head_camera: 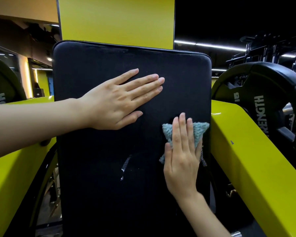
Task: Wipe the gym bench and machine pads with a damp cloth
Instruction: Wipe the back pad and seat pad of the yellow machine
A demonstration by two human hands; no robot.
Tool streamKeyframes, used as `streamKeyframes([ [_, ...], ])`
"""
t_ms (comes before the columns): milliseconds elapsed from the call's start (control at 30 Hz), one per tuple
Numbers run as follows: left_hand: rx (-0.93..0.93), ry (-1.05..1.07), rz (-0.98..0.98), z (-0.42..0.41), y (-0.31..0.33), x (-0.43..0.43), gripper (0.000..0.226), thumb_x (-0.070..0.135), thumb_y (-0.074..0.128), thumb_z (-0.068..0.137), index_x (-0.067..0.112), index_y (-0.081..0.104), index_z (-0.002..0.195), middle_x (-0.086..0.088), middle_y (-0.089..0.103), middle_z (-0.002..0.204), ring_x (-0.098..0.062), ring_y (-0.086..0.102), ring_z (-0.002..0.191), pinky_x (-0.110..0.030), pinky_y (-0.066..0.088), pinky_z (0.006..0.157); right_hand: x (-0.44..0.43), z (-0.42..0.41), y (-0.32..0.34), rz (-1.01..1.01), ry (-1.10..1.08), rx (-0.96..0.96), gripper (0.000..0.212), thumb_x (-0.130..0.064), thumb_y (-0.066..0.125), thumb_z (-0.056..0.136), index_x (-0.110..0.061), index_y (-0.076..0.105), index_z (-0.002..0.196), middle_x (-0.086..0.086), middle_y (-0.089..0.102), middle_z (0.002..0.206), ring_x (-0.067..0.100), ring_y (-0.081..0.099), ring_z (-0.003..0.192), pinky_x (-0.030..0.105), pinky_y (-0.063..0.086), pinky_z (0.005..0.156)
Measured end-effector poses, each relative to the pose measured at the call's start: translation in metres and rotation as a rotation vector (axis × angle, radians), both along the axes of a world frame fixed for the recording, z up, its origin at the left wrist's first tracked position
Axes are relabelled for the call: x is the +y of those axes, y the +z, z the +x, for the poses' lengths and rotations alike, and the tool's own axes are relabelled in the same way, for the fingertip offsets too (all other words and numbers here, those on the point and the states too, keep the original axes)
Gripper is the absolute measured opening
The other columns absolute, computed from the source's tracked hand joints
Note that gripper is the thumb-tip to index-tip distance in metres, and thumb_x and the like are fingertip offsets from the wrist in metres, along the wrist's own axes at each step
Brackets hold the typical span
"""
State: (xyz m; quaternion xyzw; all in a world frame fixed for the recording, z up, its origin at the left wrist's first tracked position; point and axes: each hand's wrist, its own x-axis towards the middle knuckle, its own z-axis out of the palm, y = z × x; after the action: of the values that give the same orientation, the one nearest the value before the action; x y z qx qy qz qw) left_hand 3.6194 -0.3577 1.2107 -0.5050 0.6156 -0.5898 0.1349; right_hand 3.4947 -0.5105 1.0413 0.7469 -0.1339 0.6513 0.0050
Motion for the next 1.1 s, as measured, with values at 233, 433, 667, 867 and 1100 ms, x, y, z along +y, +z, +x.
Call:
streamKeyframes([
  [233, 0.001, -0.001, 0.005, 0.001, 0.001, 0.000, 0.065, 0.037, 0.022, 0.102, 0.006, 0.014, 0.157, -0.010, 0.009, 0.166, -0.023, 0.009, 0.153, -0.047, 0.012, 0.123, 0.005, 0.000, -0.015, -0.101, 0.025, 0.045, 0.048, -0.027, 0.026, 0.107, -0.011, 0.026, 0.153, 0.003, 0.025, 0.161, 0.021, 0.018, 0.151, 0.048, 0.017, 0.121],
  [433, 0.006, -0.014, 0.010, 0.002, 0.001, 0.000, 0.064, 0.039, 0.023, 0.102, 0.007, 0.015, 0.158, -0.008, 0.010, 0.166, -0.021, 0.009, 0.153, -0.047, 0.012, 0.123, -0.010, 0.005, 0.046, -0.071, 0.047, -0.029, 0.048, -0.023, 0.030, 0.106, -0.010, 0.029, 0.153, 0.005, 0.026, 0.161, 0.020, 0.018, 0.151, 0.054, 0.025, 0.118],
  [667, 0.017, -0.032, 0.041, 0.003, 0.003, 0.001, 0.063, 0.039, 0.022, 0.102, 0.009, 0.017, 0.157, -0.007, 0.012, 0.166, -0.022, 0.010, 0.153, -0.047, 0.012, 0.123, 0.001, 0.008, 0.035, 0.012, 0.011, -0.045, 0.051, -0.026, 0.028, 0.106, -0.011, 0.024, 0.155, 0.003, 0.020, 0.163, 0.018, 0.011, 0.152, 0.050, 0.015, 0.122],
  [867, 0.001, -0.043, 0.152, 0.009, 0.009, 0.013, 0.060, 0.036, 0.020, 0.104, 0.010, 0.017, 0.158, -0.005, 0.012, 0.166, -0.020, 0.008, 0.153, -0.045, 0.006, 0.123, 0.019, 0.004, -0.013, 0.028, -0.017, 0.033, 0.054, -0.026, 0.031, 0.104, -0.016, 0.019, 0.156, -0.002, 0.015, 0.164, 0.019, 0.010, 0.152, 0.046, 0.009, 0.122],
  [1100, -0.002, -0.001, 0.232, 0.024, 0.005, 0.049, 0.058, 0.036, 0.020, 0.105, 0.015, 0.015, 0.158, -0.002, 0.009, 0.166, -0.017, 0.006, 0.153, -0.045, 0.005, 0.123, 0.022, 0.002, -0.034, 0.032, 0.022, 0.017, 0.052, -0.022, 0.033, 0.103, -0.013, 0.024, 0.154, 0.000, 0.020, 0.163, 0.019, 0.016, 0.151, 0.052, 0.023, 0.117],
])
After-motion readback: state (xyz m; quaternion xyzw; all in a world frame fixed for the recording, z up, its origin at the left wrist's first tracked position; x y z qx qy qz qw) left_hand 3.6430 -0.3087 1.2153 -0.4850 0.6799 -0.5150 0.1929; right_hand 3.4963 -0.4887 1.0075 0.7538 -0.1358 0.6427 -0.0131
